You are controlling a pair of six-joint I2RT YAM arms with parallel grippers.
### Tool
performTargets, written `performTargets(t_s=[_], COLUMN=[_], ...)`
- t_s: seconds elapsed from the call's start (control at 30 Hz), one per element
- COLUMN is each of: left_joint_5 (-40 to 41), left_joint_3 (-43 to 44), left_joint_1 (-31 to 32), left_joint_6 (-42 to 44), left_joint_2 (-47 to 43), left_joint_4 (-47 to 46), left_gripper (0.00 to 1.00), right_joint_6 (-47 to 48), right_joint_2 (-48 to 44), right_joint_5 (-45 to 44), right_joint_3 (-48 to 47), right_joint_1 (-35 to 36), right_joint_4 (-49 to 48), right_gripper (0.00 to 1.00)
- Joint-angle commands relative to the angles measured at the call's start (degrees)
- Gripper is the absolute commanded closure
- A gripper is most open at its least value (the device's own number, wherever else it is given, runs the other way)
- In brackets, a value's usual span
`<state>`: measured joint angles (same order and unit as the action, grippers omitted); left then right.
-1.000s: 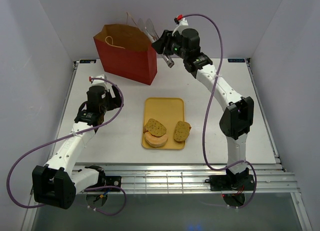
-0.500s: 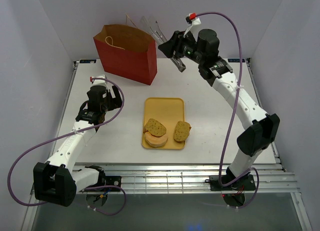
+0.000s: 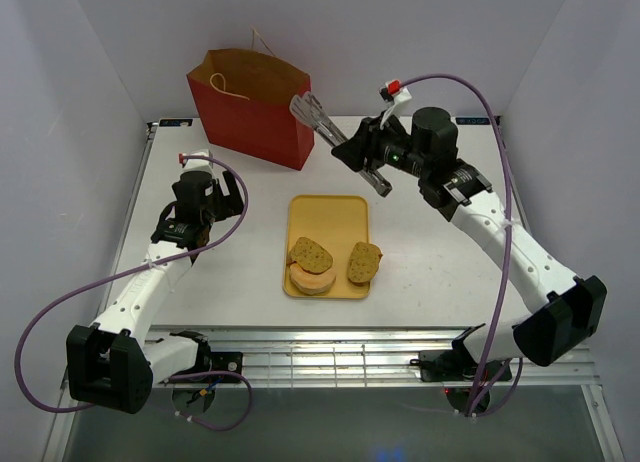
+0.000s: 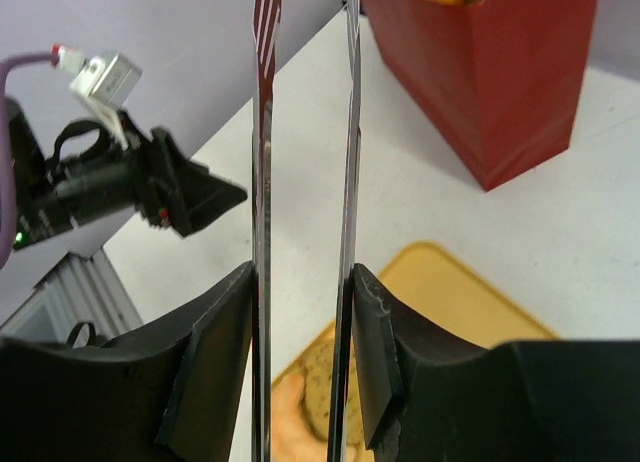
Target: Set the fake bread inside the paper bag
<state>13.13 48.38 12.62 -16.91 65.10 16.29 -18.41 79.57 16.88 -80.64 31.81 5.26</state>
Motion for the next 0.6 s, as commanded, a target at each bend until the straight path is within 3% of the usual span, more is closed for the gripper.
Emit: performTargets(t_s=[0.0, 0.57], left_joint_5=[0.9, 2.2], left_joint_3=[0.5, 0.8], left_joint_1=[0.4, 0.3], left_joint_6=[0.7, 0.7], left_joint_2=[-1.8, -1.7], left_joint_4=[-0.3, 0.2], left_gripper=[0.02, 0.02], right_joint_6=[2.1, 8.7], right_joint_2=[-4.7, -25.3], right_joint_5=[1.8, -5.4], right_joint_3=[2.6, 26.6], right_joint_1=[2.6, 19.2], right_joint_4=[1.4, 15.4], right_gripper=[0.53, 0.52])
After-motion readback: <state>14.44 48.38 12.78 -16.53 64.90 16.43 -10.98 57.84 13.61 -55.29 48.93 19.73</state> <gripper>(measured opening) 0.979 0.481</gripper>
